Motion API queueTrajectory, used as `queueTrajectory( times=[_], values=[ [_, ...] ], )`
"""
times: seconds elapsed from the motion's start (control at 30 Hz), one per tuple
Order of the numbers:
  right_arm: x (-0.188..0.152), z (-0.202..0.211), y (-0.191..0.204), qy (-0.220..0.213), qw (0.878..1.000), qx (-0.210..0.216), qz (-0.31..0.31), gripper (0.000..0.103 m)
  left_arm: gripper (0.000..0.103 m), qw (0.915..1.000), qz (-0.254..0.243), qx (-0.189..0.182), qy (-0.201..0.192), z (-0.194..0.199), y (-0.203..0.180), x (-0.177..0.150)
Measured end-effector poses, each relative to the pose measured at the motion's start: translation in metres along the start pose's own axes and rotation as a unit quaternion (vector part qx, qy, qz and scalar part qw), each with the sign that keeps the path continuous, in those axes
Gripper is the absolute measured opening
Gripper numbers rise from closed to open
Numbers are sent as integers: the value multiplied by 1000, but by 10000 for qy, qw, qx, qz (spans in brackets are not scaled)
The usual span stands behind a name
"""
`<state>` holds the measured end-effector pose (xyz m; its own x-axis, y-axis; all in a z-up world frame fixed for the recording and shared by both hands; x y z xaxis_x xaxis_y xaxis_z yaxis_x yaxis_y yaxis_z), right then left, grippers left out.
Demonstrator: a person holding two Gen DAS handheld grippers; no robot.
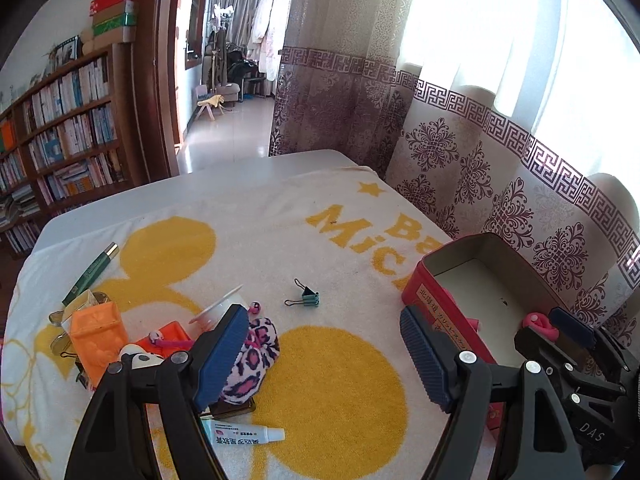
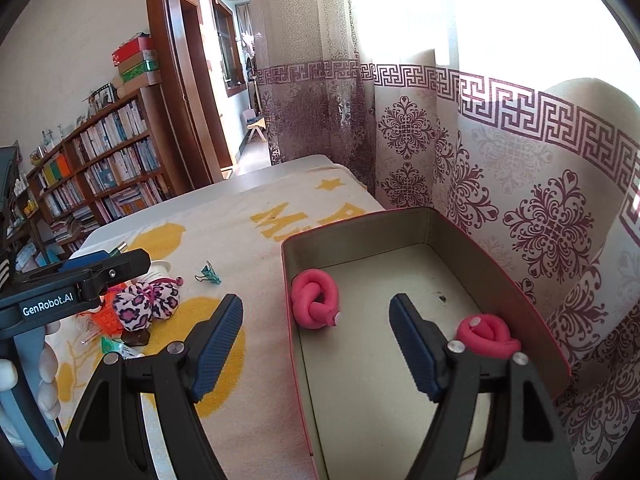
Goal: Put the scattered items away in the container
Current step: 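Move the right tool back and grasp the panda figurine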
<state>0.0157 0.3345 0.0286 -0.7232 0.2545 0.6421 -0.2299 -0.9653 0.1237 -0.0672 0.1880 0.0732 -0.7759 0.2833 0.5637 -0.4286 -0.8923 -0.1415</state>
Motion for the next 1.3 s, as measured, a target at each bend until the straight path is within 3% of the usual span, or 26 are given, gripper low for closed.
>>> queueTrajectory(
  times=[0.23, 0.43, 0.47, 0.5, 0.6, 1.03, 1.3],
  values=[
    [0, -14, 39, 177, 9989, 320, 290, 80, 80, 9974, 662, 283, -55, 15, 70, -17],
    [-2, -30, 61, 405, 9970, 570, 340, 80, 80, 9915, 1188, 513, 121, 7, 126, -40],
    [-3, -32, 63, 433, 9967, 596, 340, 80, 81, 9905, 1251, 550, 137, 5, 133, -44],
    [-5, -33, 66, 457, 9965, 614, 345, 80, 89, 9898, 1328, 496, 126, 4, 140, -47],
    [-7, -37, 72, 521, 9959, 632, 381, 80, 91, 9861, 1597, 442, 151, 2, 158, -54],
    [-11, -54, 91, 757, 9926, 785, 533, 80, 91, 9815, 1899, 241, 97, -3, 181, -59],
    [-9, -56, 107, 813, 9899, 969, 635, 80, 91, 9734, 2234, 448, 257, -7, 199, -68]
  ],
)
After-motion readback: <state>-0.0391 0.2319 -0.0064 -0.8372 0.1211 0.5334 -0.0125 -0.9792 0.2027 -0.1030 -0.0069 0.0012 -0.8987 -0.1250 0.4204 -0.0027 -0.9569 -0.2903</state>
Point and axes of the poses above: each gripper's, at about its wrist camera, not at the fingertips, and z roughly against the way its jaws point, y to its left, x to its top, the point moved 6 cm from there along -z, roughly the way its jaws point, and after that the axes turned 11 degrees about y, right-handed, at the moved point
